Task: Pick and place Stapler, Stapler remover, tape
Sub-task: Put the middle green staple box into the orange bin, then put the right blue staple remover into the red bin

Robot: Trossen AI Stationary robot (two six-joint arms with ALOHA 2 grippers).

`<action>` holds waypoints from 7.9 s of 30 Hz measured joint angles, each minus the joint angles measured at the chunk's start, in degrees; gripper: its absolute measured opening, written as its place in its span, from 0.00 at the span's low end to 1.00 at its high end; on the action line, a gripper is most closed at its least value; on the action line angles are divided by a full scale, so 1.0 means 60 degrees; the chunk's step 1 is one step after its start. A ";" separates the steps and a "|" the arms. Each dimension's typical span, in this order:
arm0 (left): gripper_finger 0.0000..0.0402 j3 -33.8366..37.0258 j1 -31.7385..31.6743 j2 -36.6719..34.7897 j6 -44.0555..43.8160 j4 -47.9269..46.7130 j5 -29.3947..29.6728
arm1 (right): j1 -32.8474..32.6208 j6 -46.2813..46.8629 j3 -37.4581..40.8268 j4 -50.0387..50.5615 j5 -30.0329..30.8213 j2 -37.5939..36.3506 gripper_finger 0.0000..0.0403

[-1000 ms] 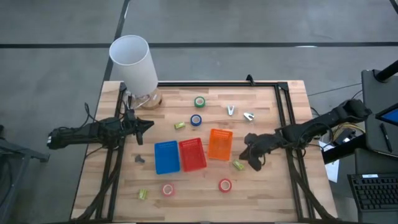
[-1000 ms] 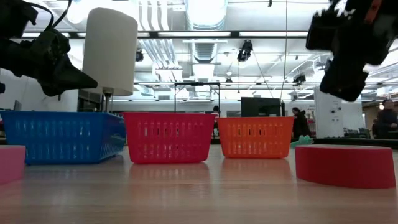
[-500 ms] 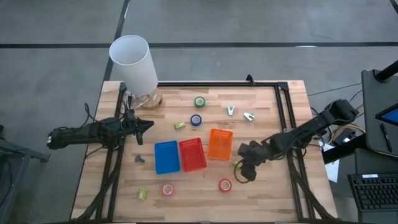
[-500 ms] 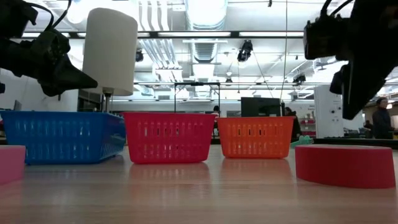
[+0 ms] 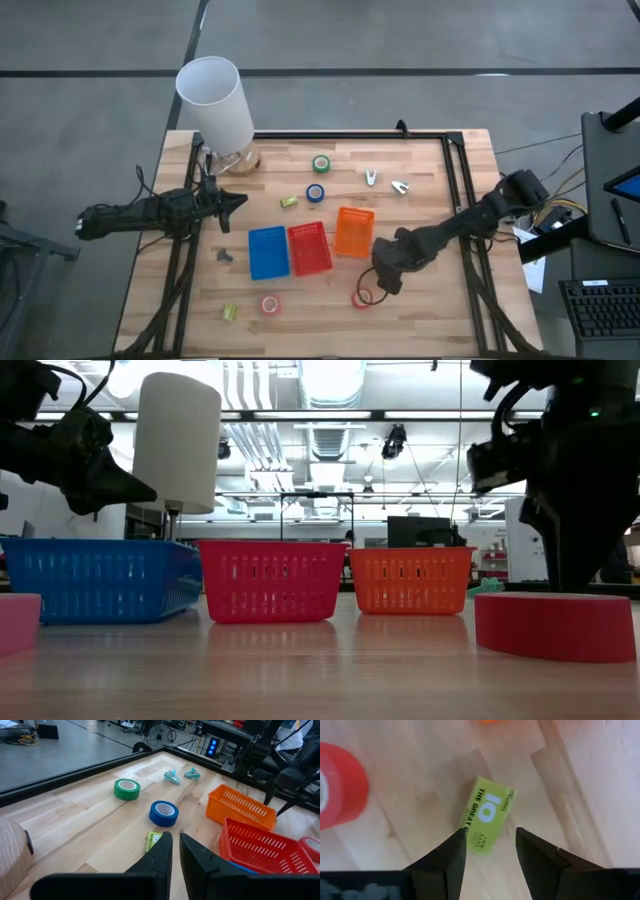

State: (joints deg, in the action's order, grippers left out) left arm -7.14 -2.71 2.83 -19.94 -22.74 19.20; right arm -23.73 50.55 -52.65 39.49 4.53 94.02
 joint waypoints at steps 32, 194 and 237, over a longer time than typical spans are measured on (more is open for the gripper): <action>0.09 0.0001 -0.0002 0.0000 0.0002 0.0000 -0.0004 | 0.0018 0.0818 -0.0335 -0.0069 0.0532 0.0275 0.68; 0.09 -0.0001 0.0000 0.0000 0.0000 0.0000 -0.0005 | 0.6150 -0.3667 0.1607 0.0332 0.3512 -0.2543 0.51; 0.09 0.0001 -0.0002 0.0000 0.0004 0.0000 -0.0007 | 0.6398 -0.4272 0.2049 -0.0642 0.3710 -0.1403 0.12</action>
State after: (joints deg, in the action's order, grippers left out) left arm -7.14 -2.72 2.83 -19.92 -22.74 19.16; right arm 14.66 24.92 -40.36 35.64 26.79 85.60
